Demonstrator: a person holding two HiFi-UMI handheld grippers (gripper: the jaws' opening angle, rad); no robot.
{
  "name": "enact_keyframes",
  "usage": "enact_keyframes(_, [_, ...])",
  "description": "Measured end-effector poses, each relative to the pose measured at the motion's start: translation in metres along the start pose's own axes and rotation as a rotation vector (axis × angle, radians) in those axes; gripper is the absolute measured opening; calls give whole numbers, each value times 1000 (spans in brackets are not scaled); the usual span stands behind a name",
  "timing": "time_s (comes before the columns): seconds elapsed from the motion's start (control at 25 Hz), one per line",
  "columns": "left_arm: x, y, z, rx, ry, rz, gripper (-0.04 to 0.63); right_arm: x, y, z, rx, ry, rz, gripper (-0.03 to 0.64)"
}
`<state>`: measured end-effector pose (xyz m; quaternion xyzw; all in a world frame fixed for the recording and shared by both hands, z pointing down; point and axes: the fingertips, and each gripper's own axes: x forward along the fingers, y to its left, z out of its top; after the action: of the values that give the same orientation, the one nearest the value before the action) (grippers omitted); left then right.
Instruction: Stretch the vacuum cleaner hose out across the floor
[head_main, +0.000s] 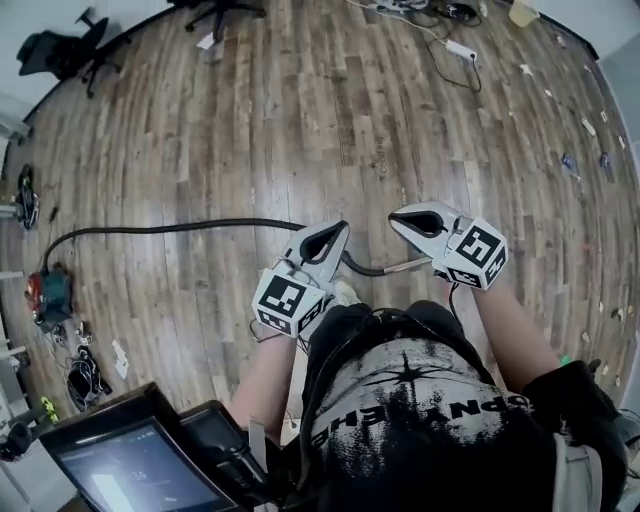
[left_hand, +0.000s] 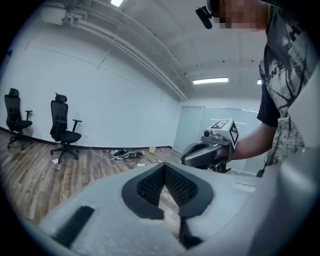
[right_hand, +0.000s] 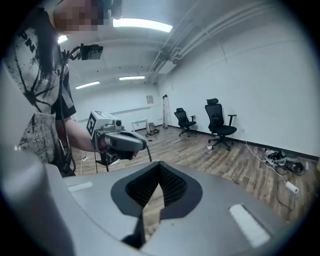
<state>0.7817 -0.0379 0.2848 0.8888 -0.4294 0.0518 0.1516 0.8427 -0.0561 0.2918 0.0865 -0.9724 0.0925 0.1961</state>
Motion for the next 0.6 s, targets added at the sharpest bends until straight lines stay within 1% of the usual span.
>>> enact_keyframes(0.12, [-6, -4, 19, 46, -27, 9, 0, -13, 6, 24, -18, -87, -14, 6])
enact_keyframes(0.2, [-9, -8, 32, 51, -51, 18, 0, -25, 7, 38, -8, -157, -16, 7])
enact_keyframes(0.28, [-12, -12, 47, 48, -79, 28, 0, -37, 9, 53, 6, -226, -4, 8])
enact_keyframes(0.36, [-14, -17, 58, 77, -89, 44, 0, -47, 11, 67, 5, -287, 14, 7])
enact_keyframes(0.44, [-13, -24, 65, 99, -94, 67, 0, -59, 11, 79, -24, -341, 31, 6])
enact_keyframes(0.52, [-12, -30, 72, 70, -109, 97, 0, -71, 10, 89, -58, -388, 42, 6])
enact_keyframes(0.6, [-10, -38, 81, 42, -129, 142, 0, -84, 8, 95, -62, -418, 79, 6])
